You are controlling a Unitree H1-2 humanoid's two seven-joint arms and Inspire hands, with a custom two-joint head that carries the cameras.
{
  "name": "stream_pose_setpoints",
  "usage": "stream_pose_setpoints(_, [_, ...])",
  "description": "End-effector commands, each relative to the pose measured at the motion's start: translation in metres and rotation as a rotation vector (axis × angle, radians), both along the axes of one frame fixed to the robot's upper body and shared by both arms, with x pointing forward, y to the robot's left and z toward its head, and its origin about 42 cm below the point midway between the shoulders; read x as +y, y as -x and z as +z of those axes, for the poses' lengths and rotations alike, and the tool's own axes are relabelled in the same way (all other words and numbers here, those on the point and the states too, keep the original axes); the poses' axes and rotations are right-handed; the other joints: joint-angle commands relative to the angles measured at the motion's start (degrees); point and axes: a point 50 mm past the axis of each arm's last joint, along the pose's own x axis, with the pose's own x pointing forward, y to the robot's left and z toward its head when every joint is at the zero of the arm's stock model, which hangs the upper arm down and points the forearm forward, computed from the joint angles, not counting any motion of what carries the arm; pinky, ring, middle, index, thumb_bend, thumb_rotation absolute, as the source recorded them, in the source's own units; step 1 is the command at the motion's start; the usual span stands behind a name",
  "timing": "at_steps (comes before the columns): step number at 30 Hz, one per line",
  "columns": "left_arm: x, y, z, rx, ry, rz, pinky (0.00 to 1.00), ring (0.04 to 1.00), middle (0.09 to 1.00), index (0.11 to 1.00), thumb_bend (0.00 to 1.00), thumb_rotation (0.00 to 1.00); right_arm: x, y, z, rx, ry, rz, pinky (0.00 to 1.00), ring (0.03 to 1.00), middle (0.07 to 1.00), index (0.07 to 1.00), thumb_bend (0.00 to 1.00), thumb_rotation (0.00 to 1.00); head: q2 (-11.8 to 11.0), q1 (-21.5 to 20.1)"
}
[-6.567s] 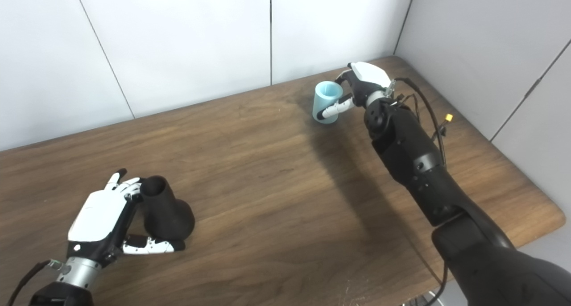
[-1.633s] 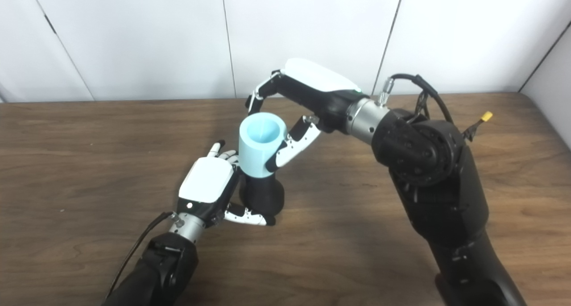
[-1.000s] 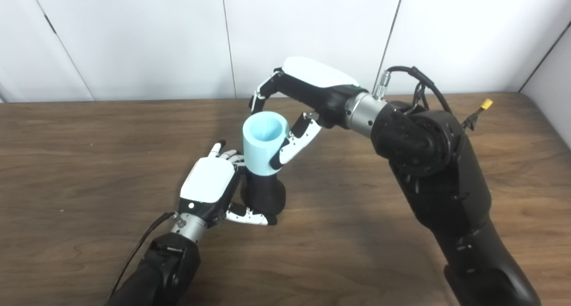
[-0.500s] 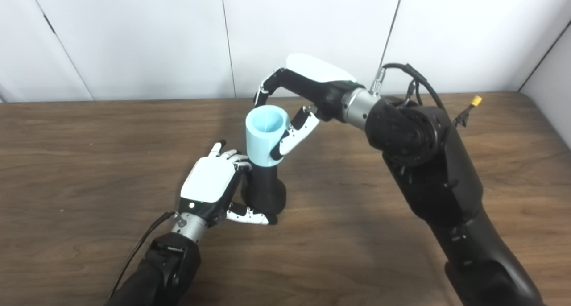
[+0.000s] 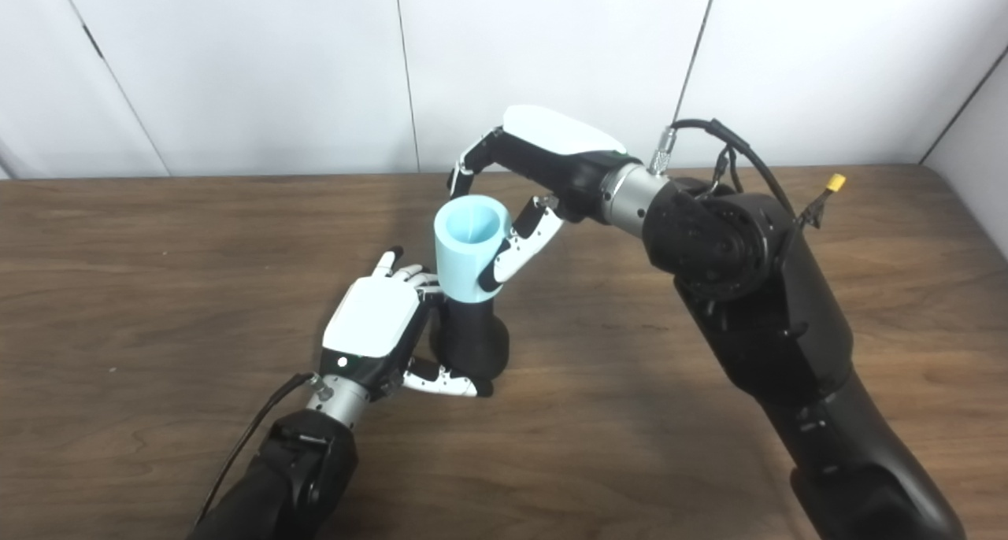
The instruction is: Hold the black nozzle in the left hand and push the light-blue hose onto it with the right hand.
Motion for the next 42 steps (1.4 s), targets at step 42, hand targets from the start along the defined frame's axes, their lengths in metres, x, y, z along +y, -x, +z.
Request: stream_pose_setpoints(42, [-0.004, 0.018, -0.031, 0.144, -0.081, -0.049, 1.0, 0.85, 0.77, 0.479, 0.53, 0.06, -0.006, -0.003, -0.006, 0.015, -0.013, -0.026, 0.8, 0.844, 0.761, 0.482, 0.53, 0.14, 0.8, 0.0])
